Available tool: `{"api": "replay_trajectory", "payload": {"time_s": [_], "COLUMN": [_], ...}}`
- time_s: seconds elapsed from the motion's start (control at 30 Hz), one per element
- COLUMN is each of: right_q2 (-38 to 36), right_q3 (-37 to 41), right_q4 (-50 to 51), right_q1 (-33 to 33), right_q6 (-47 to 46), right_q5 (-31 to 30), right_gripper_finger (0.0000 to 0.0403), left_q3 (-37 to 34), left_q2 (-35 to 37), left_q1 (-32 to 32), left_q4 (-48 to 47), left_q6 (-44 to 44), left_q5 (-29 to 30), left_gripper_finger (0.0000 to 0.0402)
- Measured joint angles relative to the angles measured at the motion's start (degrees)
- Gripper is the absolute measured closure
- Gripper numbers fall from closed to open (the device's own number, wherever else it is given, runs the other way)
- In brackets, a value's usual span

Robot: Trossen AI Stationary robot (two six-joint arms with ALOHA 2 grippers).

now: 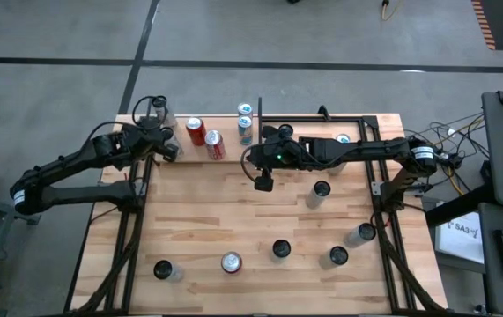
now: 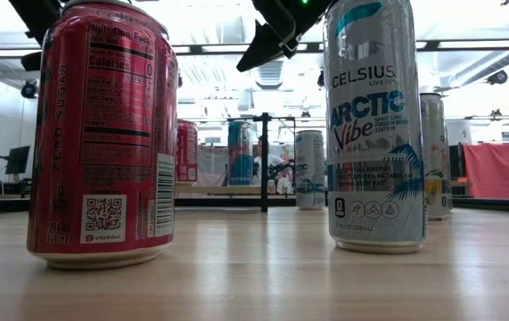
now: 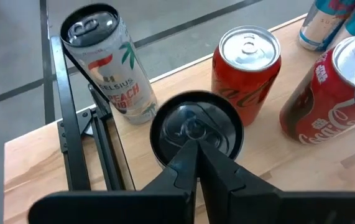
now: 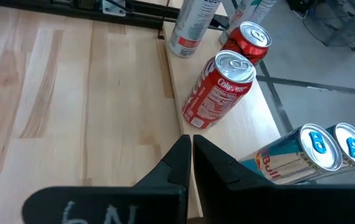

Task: Place canned beverage on shelf
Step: Put the top white and pink soda can on the shelf aligned with the other white and pink soda can

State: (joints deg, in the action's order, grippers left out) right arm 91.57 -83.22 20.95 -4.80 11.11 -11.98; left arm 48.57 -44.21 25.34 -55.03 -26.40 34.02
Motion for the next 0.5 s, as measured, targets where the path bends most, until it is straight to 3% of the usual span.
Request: {"api": "replay_trajectory", "payload": {"time_s": [0.27, 0.5], "right_q2": [0.0, 0.25], "right_q3": [0.02, 0.04], "right_q4": [-0.66, -7.35], "right_q1": [0.02, -1.05], "right_q6": [0.42, 3.04], "right_q5": [0.38, 0.55], "right_gripper_finger": [0.0394, 0.0394], "left_q3": [4.31, 5.73], "left_q2": [0.03, 0.04], "left_q1": [0.0, 0.02], "left_q4": [1.52, -2.61], "left_q6": [5.29, 13.56], "left_q5": [-1.6, -2.15], "left_gripper_finger": [0.0402, 0.0402]}}
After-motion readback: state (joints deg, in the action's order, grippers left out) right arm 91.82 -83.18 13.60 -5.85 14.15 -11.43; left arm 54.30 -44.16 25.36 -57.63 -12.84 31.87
